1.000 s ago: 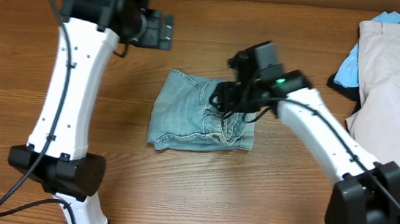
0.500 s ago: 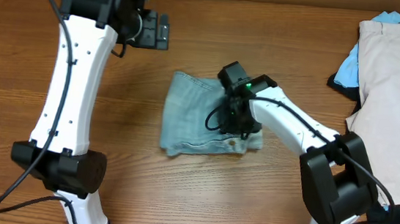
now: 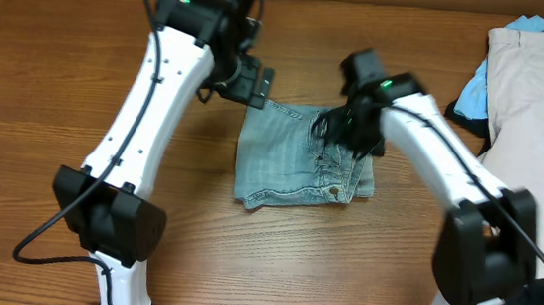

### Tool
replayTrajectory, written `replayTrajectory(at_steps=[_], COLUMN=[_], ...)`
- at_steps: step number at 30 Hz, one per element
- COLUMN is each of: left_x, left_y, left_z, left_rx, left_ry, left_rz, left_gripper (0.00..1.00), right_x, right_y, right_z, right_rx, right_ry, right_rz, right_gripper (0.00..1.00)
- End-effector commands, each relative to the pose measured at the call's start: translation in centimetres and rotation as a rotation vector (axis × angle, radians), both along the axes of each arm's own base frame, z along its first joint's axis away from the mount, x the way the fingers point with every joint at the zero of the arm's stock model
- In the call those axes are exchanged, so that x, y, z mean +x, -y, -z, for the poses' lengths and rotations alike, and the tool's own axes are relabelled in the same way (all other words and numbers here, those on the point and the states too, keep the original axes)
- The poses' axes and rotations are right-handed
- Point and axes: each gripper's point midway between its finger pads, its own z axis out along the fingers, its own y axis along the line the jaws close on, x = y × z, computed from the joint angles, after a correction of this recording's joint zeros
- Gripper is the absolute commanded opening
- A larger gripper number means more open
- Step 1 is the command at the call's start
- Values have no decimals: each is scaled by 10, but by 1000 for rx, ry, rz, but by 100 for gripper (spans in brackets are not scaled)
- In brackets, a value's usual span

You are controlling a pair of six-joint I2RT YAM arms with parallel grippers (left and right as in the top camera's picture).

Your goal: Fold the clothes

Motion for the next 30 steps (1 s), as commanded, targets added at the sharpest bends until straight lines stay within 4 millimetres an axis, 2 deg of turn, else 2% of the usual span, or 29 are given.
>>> replayTrajectory(at_steps=[1,3,5,11,15,19,23,30], left_x=[-18,-29,-39,-74,-89,-93,-95,-116], left_y=[34,51,66,107,119,113,94,75], left_z=[11,20,32,80,110,137,163,203], left_rx=[-41,-58,-58,-32,-8,27,84,103], left_ry=[-44,-65,-83,-106,-100,-102,-125,-170], left_rz=[162,241,326,639,792,817,800,892], left_gripper=[100,100,100,100,100,100,100,100], right_x=[32,39,43,38,34,32,32,34], right_y=[26,49,74,130,145,146,146,146], right_z=[-96,-115,-126,-123,-121,-120,-120,-121], right_rx=[91,96,95,96,86,80,80,81], right_ry=[228,273,299,256,237,229,232,238], right_rz=[84,141,201,338,372,358,357,358], right_gripper=[85,86,87,88,88,89,89,89])
